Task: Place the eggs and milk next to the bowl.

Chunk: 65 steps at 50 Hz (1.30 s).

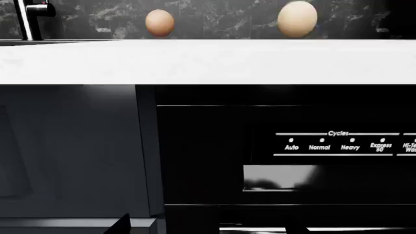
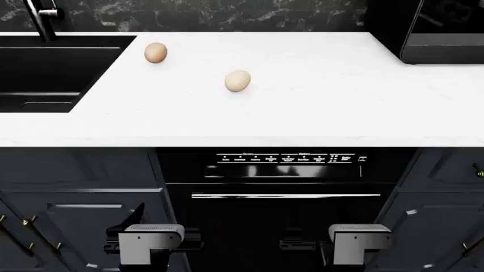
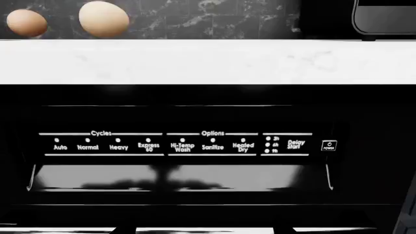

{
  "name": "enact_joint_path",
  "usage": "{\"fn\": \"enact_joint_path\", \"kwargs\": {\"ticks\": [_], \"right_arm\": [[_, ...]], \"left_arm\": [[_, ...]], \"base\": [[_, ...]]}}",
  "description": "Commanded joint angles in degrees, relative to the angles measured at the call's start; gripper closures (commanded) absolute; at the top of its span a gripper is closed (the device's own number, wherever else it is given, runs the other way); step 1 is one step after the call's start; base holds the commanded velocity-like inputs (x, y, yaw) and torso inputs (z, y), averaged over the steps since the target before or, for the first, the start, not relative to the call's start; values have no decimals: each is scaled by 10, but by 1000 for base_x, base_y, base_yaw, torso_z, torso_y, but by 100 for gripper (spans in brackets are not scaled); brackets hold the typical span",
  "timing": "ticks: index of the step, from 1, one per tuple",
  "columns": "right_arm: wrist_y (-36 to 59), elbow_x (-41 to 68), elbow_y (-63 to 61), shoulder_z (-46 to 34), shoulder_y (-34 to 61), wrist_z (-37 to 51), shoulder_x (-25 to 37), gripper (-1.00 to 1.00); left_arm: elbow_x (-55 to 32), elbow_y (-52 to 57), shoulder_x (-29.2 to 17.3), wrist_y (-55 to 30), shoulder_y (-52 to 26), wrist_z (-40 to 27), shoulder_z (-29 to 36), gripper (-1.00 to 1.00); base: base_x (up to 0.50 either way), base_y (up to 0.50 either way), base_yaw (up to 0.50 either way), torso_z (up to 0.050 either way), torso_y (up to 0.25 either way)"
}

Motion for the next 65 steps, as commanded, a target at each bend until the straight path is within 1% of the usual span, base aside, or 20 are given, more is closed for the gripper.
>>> {"fn": "enact_joint_path", "kwargs": {"ticks": [1,18,40,50,65], "right_arm": [[0,8,0,-12,0,11,9,-100],[3,34,-3,-39,-4,40,32,-100],[1,49,1,-56,0,62,48,-100],[-1,58,3,-63,1,68,54,-100],[0,70,4,-73,4,77,62,-100]], "left_arm": [[-9,0,-9,0,0,-10,10,-100],[-33,-2,-33,7,-1,-38,39,-100],[-47,-3,-48,9,-3,-60,56,-100],[-55,0,-54,14,-2,-69,61,-100],[-63,-2,-62,14,-3,-81,71,-100]], "base": [[0,0,0,0,0],[0,0,0,0,0],[0,497,0,0,0],[0,21,0,0,0],[0,0,0,47,0]]}}
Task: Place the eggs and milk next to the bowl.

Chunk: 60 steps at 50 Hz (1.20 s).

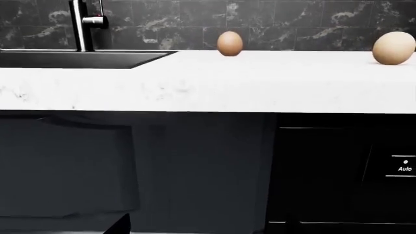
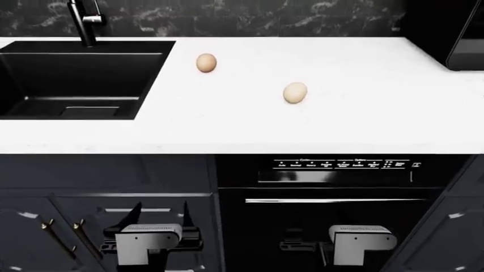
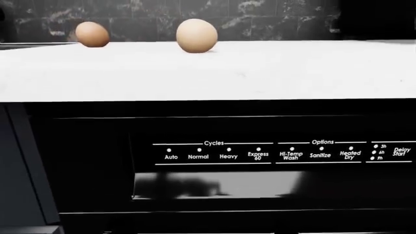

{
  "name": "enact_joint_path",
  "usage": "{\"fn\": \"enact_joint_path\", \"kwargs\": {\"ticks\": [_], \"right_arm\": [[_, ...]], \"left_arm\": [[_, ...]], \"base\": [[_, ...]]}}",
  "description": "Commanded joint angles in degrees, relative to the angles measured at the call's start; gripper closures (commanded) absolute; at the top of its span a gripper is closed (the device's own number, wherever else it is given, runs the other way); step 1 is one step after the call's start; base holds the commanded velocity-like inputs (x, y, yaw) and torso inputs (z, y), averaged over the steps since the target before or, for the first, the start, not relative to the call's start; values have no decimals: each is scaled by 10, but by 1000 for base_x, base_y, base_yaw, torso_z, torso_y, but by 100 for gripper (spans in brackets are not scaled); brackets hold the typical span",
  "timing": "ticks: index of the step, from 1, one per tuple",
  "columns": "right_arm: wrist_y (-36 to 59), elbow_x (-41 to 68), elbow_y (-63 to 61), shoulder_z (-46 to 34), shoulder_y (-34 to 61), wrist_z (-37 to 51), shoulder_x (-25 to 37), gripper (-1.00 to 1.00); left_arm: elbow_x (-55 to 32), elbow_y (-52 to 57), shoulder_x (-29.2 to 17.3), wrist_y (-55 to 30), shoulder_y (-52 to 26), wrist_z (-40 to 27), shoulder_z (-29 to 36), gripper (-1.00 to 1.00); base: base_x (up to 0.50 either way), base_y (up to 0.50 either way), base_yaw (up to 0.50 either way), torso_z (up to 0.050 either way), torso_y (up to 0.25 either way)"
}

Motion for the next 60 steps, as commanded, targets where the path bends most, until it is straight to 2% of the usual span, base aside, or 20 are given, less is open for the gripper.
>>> {"fn": "enact_joint_path", "kwargs": {"ticks": [1,26,28,30,33,36,38,39,42,43,45,48,51,55,60], "right_arm": [[1,10,1,-7,2,7,6,-100],[5,21,1,-19,5,25,17,-100],[15,43,-34,-6,-5,32,14,-100],[65,71,-130,4,-23,47,18,-100],[211,108,-321,10,-43,87,45,-100],[391,146,-512,22,-22,132,88,-100],[507,231,-603,59,25,180,118,-100],[479,317,-603,38,65,266,204,-100],[304,575,-603,-139,236,524,461,-100],[260,642,-603,-201,294,608,524,-100],[188,689,-603,-304,398,636,584,-100],[139,738,-603,-410,529,645,624,-100],[127,772,-603,-473,614,653,638,-100],[145,815,-603,-504,676,667,638,-100],[164,842,-603,-508,701,679,634,-100]], "left_arm": [[-5,-2,-7,-1,-2,-9,9,-100],[-14,-3,-16,-5,-6,-29,21,-100],[-50,45,-16,-50,1,-28,10,-100],[-87,147,-31,-115,12,-28,4,-100],[-168,330,-69,-264,6,-46,-14,-100],[-255,489,-110,-429,-43,-100,-55,-100],[-349,558,-129,-532,-100,-143,-104,-100],[-411,581,-137,-582,-136,-171,-134,-100],[-602,598,-177,-662,-232,-275,-193,-100],[-652,596,-192,-673,-261,-309,-200,-100],[-746,585,-219,-683,-318,-375,-204,-100],[-837,566,-252,-679,-380,-442,-193,-100],[-859,555,-262,-679,-400,-456,-184,-100],[-882,527,-274,-682,-419,-479,-169,-100],[-890,498,-289,-684,-430,-488,-165,-100]], "base": [[0,0,0,50,0],[0,0,0,50,0],[0,0,0,0,0],[0,0,0,0,0],[0,0,0,0,0],[0,0,0,0,0],[0,0,0,0,0],[0,0,0,0,0],[0,0,0,0,0],[0,0,0,0,0],[0,0,0,0,0],[0,0,0,0,0],[0,0,0,0,0],[0,0,0,0,0],[0,0,0,0,0]]}}
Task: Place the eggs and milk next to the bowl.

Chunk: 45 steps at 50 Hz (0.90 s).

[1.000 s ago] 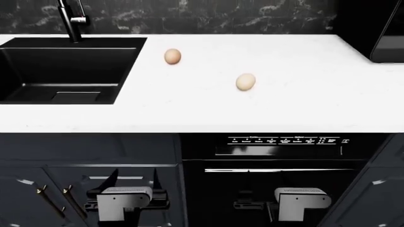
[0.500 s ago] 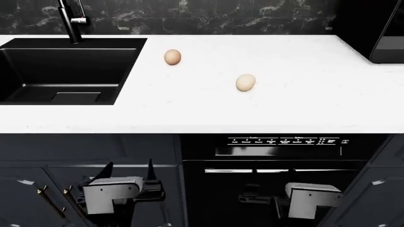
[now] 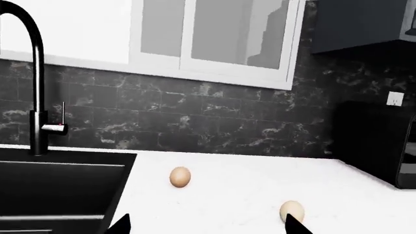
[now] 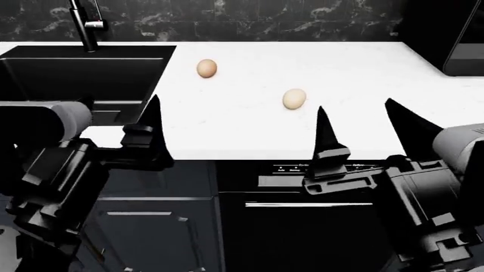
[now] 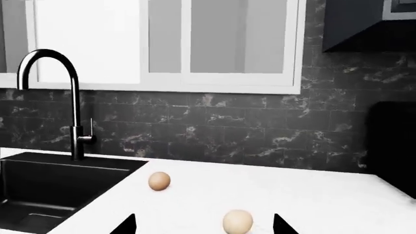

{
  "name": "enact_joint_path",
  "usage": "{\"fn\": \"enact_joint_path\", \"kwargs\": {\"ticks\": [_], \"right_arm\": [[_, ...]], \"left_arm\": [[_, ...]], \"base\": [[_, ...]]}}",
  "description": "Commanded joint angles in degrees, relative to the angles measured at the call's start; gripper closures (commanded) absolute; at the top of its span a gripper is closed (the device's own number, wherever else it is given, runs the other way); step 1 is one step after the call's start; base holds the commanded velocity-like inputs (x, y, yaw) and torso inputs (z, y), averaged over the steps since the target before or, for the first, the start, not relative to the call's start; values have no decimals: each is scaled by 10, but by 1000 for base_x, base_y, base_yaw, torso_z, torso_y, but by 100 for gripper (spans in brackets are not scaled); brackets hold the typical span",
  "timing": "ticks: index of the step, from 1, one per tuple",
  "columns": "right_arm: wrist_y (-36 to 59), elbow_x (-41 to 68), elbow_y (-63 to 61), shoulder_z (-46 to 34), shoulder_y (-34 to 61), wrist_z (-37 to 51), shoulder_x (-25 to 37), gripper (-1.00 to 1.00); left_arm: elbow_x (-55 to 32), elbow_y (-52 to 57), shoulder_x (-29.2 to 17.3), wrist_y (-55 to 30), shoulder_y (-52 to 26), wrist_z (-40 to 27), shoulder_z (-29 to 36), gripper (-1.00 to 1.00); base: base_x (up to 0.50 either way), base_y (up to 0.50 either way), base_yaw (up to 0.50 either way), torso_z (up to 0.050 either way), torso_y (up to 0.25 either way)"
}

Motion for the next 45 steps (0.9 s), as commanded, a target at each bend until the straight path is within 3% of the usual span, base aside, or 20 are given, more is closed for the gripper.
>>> {"fn": "enact_joint_path", "kwargs": {"ticks": [1,9,16,20,25,28,45], "right_arm": [[-2,162,-42,-127,187,108,94,-100],[25,185,-43,-91,181,121,95,-100],[72,215,-43,-11,141,126,71,-100],[125,246,-43,87,91,128,45,-100],[244,316,-42,267,12,151,-26,-100],[292,349,-42,327,-8,167,-58,-100],[346,389,-37,385,-22,189,-89,-100]], "left_arm": [[-141,-9,-56,-63,-87,-92,-8,-100],[-149,3,-66,-59,-78,-94,-15,-100],[-140,10,-66,-58,-71,-83,-19,-100],[-132,10,-65,-59,-69,-76,-18,-100],[-132,9,-66,-58,-71,-78,-16,-100],[-133,9,-67,-57,-73,-79,-14,-100],[-134,4,-69,-55,-85,-85,1,-100]], "base": [[0,0,0,0,0],[0,0,0,0,0],[0,0,0,0,0],[0,0,0,0,0],[34,0,0,0,0],[100,0,0,0,0],[109,0,0,0,0]]}}
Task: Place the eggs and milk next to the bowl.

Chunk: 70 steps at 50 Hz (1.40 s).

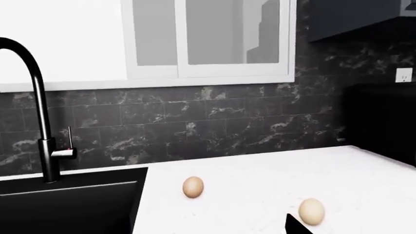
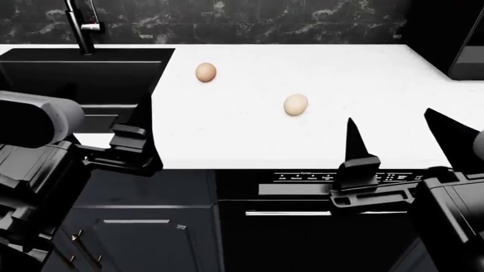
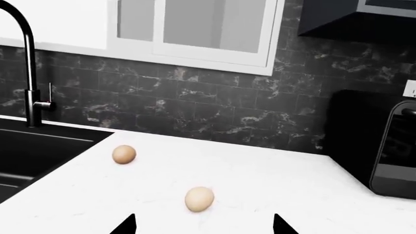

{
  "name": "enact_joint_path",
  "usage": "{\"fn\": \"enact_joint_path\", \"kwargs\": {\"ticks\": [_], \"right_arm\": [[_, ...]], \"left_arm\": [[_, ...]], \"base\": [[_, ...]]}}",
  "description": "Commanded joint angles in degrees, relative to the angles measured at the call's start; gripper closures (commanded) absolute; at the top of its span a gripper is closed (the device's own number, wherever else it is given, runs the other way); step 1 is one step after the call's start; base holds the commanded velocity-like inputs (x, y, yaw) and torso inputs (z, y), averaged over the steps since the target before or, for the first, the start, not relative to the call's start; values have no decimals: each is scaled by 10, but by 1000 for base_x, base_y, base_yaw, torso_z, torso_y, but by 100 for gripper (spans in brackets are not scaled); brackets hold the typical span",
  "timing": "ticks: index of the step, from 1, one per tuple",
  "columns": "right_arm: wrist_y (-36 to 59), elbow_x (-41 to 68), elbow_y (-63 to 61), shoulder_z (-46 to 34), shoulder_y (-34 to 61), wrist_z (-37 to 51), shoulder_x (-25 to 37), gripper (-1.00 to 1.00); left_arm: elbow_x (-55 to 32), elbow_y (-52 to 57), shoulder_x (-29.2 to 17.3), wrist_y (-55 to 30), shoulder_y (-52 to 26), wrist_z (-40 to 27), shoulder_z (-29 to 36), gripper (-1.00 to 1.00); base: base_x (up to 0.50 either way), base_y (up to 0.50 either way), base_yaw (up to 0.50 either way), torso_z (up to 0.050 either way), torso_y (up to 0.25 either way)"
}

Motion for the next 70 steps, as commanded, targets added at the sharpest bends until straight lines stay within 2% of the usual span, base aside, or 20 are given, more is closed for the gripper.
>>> {"fn": "enact_joint_path", "kwargs": {"ticks": [1,52,70], "right_arm": [[51,32,3,64,-24,14,-28,-100],[69,47,20,58,0,23,-39,-100],[69,32,17,76,-29,5,-36,-100]], "left_arm": [[1,-2,-2,0,-5,-2,8,-100],[24,-6,-11,15,7,19,24,-100],[23,-10,-13,17,-3,13,39,-100]], "base": [[109,0,0,0,0],[190,0,0,0,0],[210,0,0,0,1]]}}
